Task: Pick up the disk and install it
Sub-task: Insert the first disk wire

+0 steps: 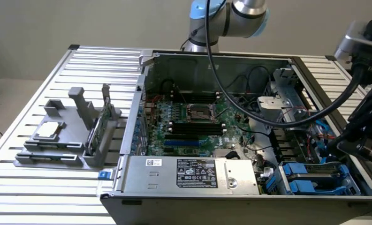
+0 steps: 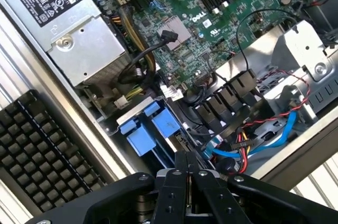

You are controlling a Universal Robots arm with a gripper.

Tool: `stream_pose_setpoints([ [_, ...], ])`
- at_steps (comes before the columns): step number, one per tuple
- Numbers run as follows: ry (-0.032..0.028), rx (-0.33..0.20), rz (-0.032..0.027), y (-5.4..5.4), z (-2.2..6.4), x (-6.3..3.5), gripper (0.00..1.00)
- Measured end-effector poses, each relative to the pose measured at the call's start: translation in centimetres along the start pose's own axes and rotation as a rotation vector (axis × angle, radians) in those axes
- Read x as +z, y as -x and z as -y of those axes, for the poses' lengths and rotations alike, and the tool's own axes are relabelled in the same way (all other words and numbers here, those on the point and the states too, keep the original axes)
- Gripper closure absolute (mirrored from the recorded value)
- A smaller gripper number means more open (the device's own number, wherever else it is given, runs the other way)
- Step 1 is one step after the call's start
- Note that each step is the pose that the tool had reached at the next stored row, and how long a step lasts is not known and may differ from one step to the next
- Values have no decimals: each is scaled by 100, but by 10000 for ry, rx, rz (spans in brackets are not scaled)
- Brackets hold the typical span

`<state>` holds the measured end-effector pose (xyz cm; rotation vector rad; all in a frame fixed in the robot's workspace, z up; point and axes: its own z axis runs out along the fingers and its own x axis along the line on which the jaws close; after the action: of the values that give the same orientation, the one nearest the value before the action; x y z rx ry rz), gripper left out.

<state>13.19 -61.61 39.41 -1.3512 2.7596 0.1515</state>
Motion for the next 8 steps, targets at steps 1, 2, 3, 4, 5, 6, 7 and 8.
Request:
stream_pose_setpoints([
  [1,-17,177,10,-1,0,6,89],
  [2,-33,352,20,-1,1,12,89],
  [3,-49,530,30,-2,1,19,89],
  [4,-66,705,39,-2,1,24,89],
  [5,-85,893,49,-3,2,30,89],
  [6,-101,1070,59,-4,2,37,89],
  [7,-118,1246,68,-4,3,42,89],
  [8,-135,1422,78,-5,3,48,89],
])
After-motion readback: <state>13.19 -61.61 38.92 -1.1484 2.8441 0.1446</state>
